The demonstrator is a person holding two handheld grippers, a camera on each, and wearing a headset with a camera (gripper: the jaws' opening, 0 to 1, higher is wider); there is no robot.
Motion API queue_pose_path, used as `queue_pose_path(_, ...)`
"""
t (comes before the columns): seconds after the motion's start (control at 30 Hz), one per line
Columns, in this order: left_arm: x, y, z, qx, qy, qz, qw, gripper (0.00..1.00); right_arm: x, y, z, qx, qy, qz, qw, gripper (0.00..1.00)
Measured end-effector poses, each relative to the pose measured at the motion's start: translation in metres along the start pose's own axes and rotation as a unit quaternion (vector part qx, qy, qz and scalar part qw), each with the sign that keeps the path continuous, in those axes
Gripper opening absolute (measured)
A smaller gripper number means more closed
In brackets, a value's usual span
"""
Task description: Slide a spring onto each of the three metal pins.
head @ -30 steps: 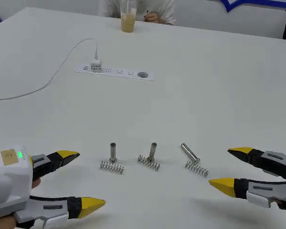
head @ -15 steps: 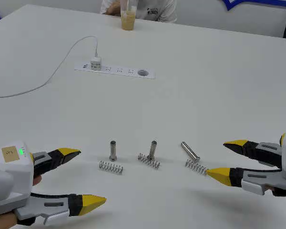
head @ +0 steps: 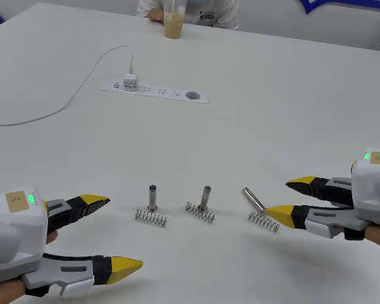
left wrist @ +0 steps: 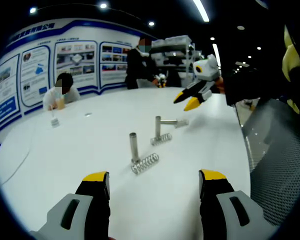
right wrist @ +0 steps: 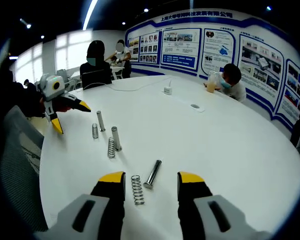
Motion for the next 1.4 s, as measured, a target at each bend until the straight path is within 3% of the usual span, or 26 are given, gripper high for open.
queue_pose_path(0.37,0.001,-0.001,0.000,-0.001,0.000,0.002,1.0000,0.74,0.000,-0.018,-0.006,-0.013,-0.006,0.002,0.9999,0.37)
queue_pose_path(1.4,0.002,-0.003,0.001,-0.005,-0.001,0.003,1.0000,0.73,0.003,-0.058,-0.003,-0.070,-0.039,0.053,0.9954,0.21)
Point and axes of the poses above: the centre of the closed fingertips' face, and the gripper's own axes: y roughly backward along the fingers, x roughly to its right, z roughly out of its underside, the point moved 9 cm from there along y, roughly backward along the fingers, and after that the axes turned 8 degrees about x, right-handed, at the moved point
